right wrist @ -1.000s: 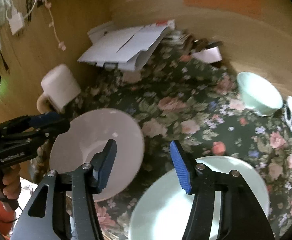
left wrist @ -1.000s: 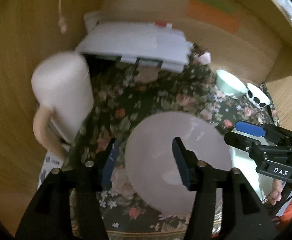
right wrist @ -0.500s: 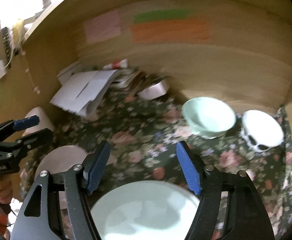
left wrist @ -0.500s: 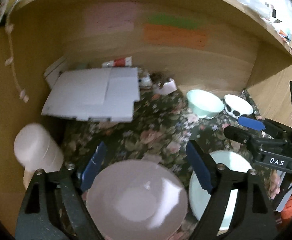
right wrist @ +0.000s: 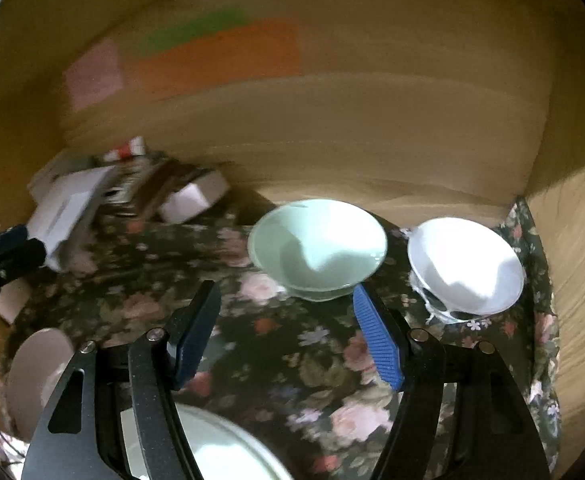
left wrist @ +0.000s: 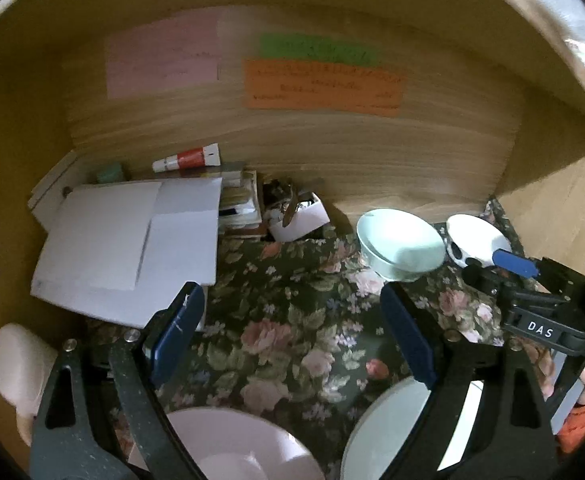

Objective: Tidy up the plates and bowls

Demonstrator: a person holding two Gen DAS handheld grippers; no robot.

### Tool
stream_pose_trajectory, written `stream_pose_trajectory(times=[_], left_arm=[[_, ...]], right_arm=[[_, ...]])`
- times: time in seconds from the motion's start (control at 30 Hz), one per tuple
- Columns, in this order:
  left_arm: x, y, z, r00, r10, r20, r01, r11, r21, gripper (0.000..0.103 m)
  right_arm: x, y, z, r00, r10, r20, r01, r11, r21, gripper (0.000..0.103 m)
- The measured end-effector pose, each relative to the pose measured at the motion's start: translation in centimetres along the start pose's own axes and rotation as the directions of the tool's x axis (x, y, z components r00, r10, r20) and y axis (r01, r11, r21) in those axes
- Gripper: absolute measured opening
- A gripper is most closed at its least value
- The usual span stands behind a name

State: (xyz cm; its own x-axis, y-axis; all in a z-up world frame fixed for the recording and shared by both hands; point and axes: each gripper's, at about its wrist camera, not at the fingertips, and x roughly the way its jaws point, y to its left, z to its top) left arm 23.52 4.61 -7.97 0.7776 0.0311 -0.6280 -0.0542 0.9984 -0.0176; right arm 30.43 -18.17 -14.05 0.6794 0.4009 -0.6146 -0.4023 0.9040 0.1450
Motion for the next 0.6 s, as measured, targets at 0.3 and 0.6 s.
stream_pose_trajectory(times=[0.3, 0.6], left_arm=[[5.7, -0.7, 1.0, 0.999, 0.013, -0.046, -0.012, 0.999, 0.03, 0.09], [9.5, -1.3, 1.1, 0.992, -0.031, -0.123, 0.033, 0.999, 0.017, 0.09]], right_arm=[[5.3, -3.5, 0.6, 0.997, -0.02, -0.081, 0.026, 0.997, 0.071, 0.051], [9.3, -5.4, 0.2, 0.988, -0.01, -0.154, 0.028, 0.993, 0.117, 0.038]])
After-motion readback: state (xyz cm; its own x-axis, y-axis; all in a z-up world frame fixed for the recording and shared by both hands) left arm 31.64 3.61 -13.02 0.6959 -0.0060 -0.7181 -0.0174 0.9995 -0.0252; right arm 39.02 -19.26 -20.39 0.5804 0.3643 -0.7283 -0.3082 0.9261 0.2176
